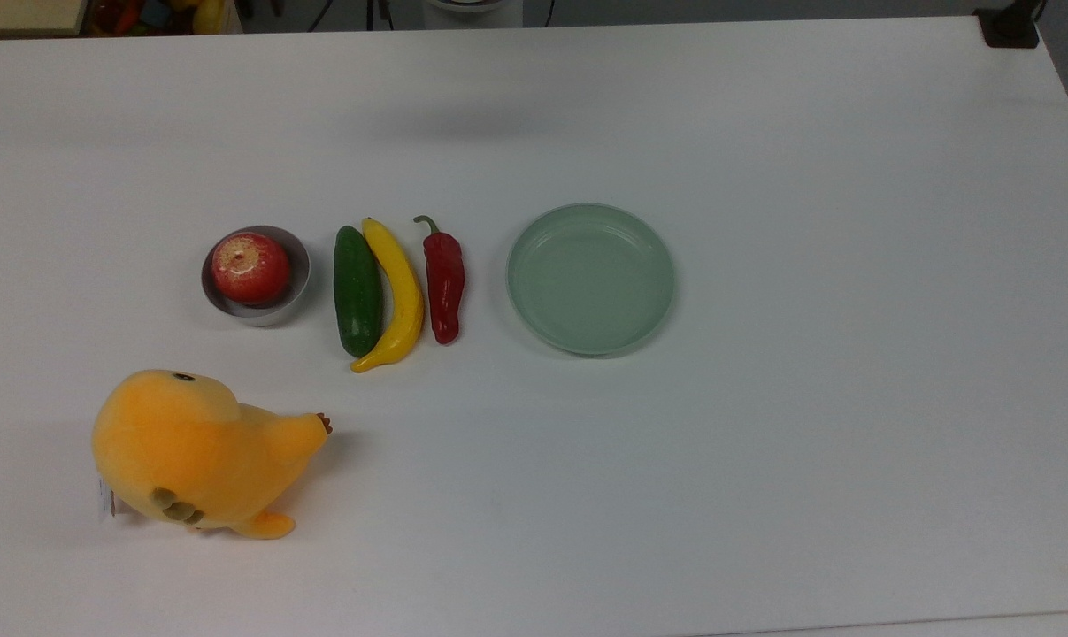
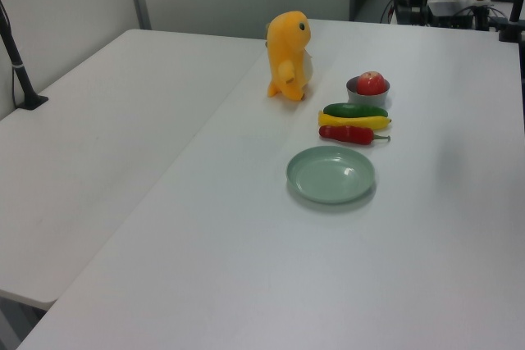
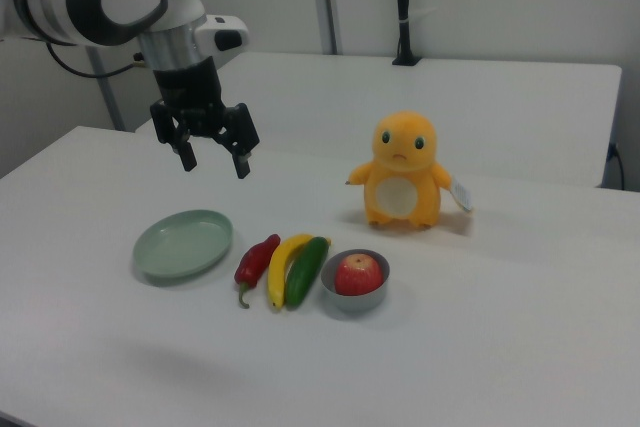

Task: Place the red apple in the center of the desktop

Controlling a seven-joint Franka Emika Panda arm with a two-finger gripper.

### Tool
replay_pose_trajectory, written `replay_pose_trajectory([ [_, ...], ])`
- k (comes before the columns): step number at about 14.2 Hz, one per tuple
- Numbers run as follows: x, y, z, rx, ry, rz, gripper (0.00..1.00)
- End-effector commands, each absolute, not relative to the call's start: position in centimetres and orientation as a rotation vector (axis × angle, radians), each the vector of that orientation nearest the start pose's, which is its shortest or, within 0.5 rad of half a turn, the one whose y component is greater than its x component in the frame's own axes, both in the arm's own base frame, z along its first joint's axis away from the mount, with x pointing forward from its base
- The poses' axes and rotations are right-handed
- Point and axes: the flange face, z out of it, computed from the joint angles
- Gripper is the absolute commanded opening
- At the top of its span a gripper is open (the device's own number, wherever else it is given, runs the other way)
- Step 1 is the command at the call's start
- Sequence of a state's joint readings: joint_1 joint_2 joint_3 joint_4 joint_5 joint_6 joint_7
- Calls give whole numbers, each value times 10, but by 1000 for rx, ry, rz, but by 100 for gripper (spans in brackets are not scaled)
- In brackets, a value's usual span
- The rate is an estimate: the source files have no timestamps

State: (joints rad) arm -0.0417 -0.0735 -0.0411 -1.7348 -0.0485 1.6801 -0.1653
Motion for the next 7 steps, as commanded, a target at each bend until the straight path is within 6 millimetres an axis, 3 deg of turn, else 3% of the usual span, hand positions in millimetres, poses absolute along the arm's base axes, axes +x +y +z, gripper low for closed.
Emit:
replay_pose_trajectory([
  [1, 548, -86, 598, -3155, -220, -50, 100],
  [5, 571, -150, 585, -3100, -165, -77, 100],
  [7, 582, -168, 575, -3117, -132, -157, 100],
])
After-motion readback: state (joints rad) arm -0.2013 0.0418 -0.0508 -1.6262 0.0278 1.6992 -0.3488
